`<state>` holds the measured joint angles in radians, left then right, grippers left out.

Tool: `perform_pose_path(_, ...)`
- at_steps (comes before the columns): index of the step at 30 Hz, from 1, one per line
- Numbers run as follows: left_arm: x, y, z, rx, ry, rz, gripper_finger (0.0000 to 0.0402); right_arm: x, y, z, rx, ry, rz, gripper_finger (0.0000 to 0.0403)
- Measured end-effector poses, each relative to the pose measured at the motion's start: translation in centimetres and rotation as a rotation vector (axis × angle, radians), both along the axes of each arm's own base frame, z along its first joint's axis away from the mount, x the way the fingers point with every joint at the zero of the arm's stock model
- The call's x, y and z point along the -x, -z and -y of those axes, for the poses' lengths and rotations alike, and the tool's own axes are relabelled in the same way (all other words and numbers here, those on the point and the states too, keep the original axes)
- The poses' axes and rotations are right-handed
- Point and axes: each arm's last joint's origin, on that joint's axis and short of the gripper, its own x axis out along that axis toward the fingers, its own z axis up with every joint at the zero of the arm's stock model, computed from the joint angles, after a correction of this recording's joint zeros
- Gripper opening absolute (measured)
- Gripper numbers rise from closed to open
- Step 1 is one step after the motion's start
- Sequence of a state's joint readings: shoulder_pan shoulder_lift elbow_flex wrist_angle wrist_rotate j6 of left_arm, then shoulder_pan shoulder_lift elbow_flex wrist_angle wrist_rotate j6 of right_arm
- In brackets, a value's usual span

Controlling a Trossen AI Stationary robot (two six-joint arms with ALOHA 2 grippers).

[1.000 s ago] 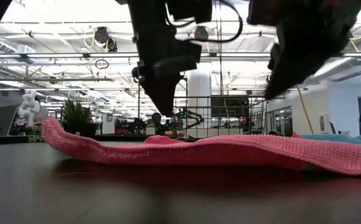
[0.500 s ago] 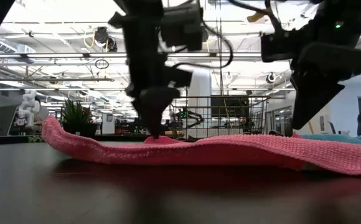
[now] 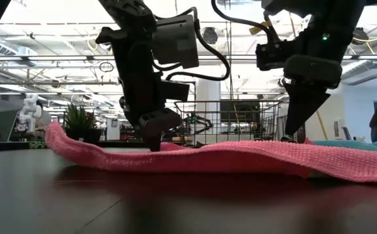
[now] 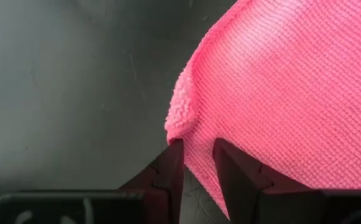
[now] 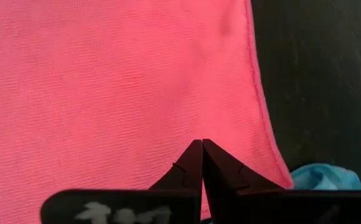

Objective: Fold microfiber towels
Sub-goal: Fold the pink towel

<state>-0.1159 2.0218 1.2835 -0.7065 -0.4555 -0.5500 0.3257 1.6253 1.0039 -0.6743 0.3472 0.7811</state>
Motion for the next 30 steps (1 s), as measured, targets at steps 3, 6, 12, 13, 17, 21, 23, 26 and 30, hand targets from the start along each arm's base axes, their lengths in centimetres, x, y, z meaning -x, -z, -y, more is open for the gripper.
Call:
perform_pose_path(3,0.4,0.1,0.9,0.027,0.004,-0.023,0.0097,-0.1,0.3,0.5,0.030,-0.015,0.012,0.0000)
perform_pose_path(6,1.1,0.1,2.3,0.051,-0.002,-0.070,0.0097,0.0,1.1,1.0,0.028,-0.026,0.026,0.0000)
perform_pose_path(12,3.0,0.0,4.7,0.041,-0.046,-0.165,0.0097,0.9,3.7,1.8,0.011,-0.029,0.087,0.0000)
perform_pose_path(13,3.2,0.0,5.0,0.039,-0.055,-0.166,0.0097,1.0,4.1,2.0,0.012,-0.024,0.105,0.0000)
perform_pose_path(17,3.4,0.0,5.5,0.014,-0.081,-0.137,0.0097,1.2,5.0,2.6,0.024,-0.059,0.166,0.0000)
perform_pose_path(21,3.3,-0.1,5.2,0.002,-0.116,-0.127,0.0097,0.6,4.6,2.9,-0.021,-0.121,0.234,0.0000)
perform_pose_path(23,3.3,-0.4,4.9,-0.007,-0.147,-0.147,0.0097,0.2,3.9,2.7,-0.102,-0.165,0.293,0.0000)
perform_pose_path(26,3.1,-1.2,4.6,-0.004,-0.177,-0.158,0.0097,0.0,2.3,2.6,-0.178,-0.215,0.369,0.0000)
perform_pose_path(30,2.7,-3.0,4.2,0.019,-0.193,-0.089,0.0097,0.6,1.1,2.8,-0.168,-0.224,0.386,0.0000)
